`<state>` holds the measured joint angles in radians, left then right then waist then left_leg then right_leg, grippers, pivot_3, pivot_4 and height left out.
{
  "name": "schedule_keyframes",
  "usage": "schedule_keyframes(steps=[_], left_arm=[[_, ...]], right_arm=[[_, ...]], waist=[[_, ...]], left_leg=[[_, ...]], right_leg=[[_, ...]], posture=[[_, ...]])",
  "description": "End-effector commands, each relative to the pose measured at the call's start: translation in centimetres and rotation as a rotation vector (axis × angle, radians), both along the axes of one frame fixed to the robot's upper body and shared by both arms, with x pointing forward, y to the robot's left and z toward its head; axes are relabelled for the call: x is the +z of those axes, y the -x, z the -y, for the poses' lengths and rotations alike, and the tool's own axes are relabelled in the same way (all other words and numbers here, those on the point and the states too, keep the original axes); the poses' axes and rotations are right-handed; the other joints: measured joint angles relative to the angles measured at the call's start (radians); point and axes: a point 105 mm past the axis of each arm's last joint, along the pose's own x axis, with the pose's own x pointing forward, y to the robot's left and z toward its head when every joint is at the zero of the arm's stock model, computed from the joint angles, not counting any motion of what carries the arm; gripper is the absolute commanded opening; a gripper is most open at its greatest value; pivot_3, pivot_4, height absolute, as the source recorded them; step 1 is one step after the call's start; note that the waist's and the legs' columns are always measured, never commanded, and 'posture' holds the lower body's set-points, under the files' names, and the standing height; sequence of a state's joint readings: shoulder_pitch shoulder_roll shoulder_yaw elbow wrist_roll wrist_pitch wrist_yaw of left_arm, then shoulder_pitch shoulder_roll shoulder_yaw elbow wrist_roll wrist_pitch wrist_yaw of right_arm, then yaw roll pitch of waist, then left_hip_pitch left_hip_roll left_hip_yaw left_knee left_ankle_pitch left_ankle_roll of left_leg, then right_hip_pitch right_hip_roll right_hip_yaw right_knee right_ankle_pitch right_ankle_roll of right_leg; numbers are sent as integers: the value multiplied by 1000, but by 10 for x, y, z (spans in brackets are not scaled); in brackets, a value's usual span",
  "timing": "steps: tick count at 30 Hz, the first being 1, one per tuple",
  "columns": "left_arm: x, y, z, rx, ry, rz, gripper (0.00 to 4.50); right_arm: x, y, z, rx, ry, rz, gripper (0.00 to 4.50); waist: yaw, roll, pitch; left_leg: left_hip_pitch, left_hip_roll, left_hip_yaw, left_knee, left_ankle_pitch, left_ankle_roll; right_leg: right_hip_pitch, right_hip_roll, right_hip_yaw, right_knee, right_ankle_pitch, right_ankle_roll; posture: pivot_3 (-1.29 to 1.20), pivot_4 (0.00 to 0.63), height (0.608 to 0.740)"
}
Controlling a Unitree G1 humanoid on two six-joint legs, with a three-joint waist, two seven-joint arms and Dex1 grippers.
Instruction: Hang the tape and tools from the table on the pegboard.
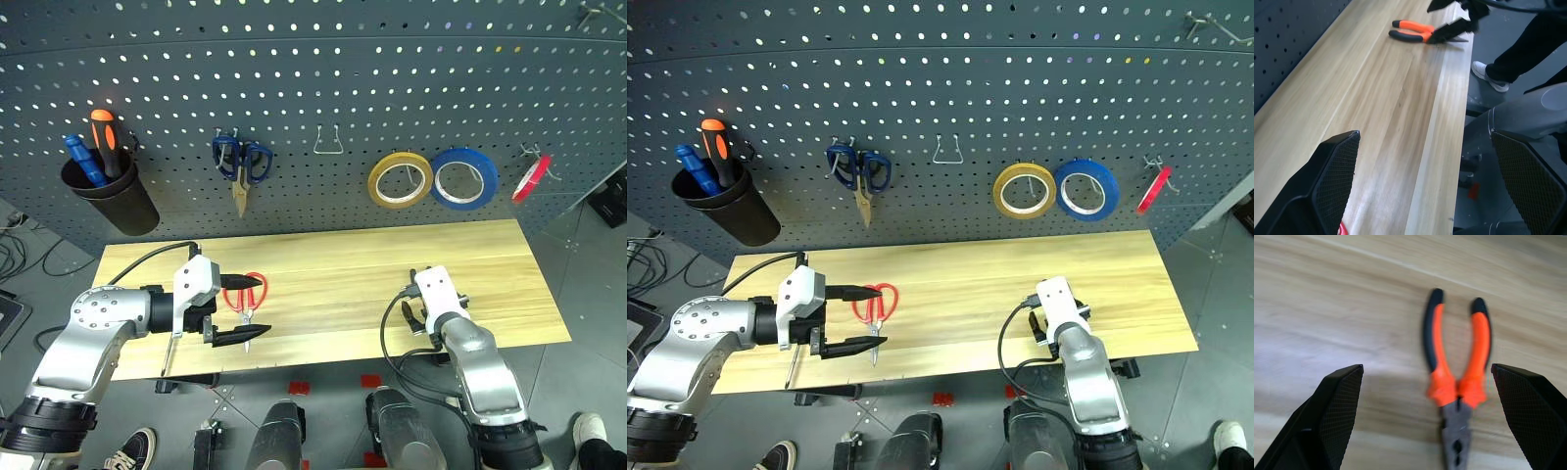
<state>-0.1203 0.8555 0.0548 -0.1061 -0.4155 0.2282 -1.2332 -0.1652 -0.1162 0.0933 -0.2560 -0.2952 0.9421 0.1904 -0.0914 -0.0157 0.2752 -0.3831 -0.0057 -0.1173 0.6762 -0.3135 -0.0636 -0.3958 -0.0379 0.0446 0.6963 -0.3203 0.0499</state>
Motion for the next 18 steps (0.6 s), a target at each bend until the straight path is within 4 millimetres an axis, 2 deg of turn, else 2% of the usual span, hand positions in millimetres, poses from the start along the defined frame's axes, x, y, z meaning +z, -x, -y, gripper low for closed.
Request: schedule_keyframes(steps=[1,6,14,18], left_arm=[[2,1,0,-6,-5,23,4500],[3,1,2,-4,-3,28,4500],[4,3,8,-9,10,33,4500],[6,3,10,-8,15,36,4500]], right_arm=[[-2,-9,14,-55,0,-5,4473],[-11,-18,23,-62,-7,-43,4473],[-20,-31,20,2,-53,-110,4473],[-27,-31,24,-3,-81,-179,4473]], waist=[[-1,0,0],[-8,0,0],[-20,0,0],[-22,0,0]], left_leg=[[0,0,1,0,0,0],[0,0,3,0,0,1],[0,0,5,0,0,1],[0,0,5,0,0,1]], right_leg=[[0,0,0,0,0,0],[-1,0,1,1,0,0],[-1,0,2,1,0,0],[-1,0,2,2,0,0]], posture=[[-109,248,740],[-104,244,740],[-96,244,740],[-97,240,740]])
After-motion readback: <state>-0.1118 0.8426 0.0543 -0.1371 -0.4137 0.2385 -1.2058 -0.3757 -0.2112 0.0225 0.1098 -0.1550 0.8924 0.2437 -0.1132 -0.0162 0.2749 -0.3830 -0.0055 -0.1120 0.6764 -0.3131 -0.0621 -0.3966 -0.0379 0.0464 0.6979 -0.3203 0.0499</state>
